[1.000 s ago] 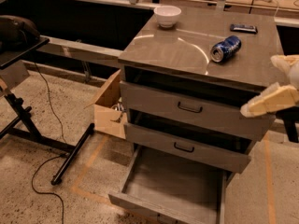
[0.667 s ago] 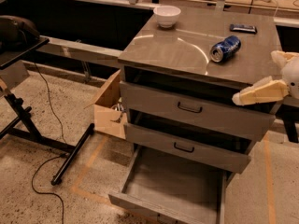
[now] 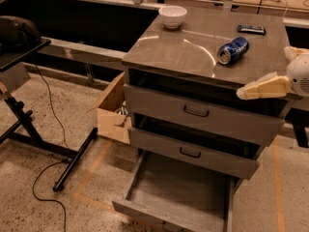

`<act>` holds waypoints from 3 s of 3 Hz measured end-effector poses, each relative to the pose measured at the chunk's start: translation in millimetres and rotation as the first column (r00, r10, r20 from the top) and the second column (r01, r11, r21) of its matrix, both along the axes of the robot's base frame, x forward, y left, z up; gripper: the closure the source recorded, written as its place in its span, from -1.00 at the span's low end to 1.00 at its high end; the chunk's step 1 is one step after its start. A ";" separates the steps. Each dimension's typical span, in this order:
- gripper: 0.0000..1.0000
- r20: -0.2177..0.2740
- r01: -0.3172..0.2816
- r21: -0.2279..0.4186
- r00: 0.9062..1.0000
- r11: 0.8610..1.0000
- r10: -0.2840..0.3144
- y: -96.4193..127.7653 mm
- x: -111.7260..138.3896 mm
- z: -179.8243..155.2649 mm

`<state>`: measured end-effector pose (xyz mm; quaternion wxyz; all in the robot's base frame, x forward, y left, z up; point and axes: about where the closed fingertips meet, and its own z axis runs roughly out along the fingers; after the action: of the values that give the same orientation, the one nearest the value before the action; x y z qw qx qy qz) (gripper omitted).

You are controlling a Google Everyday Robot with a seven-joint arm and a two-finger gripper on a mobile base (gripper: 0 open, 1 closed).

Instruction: Place pepsi can into bottom drawer

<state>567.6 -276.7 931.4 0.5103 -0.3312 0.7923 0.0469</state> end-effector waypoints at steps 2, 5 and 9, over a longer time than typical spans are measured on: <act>-1.00 0.027 0.198 0.003 0.980 0.980 -0.198 -24.9 56.2 -17.1; -1.00 0.044 0.277 0.217 0.955 0.936 -0.293 -31.4 98.5 -32.9; -1.00 0.119 0.396 0.248 0.893 0.884 -0.433 -16.7 153.0 -32.9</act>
Offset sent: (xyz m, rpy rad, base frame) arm 0.0946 -0.0469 -0.0248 0.0331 -0.0597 -0.3523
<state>720.6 -293.5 898.4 0.6078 -0.0986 0.7880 -0.0058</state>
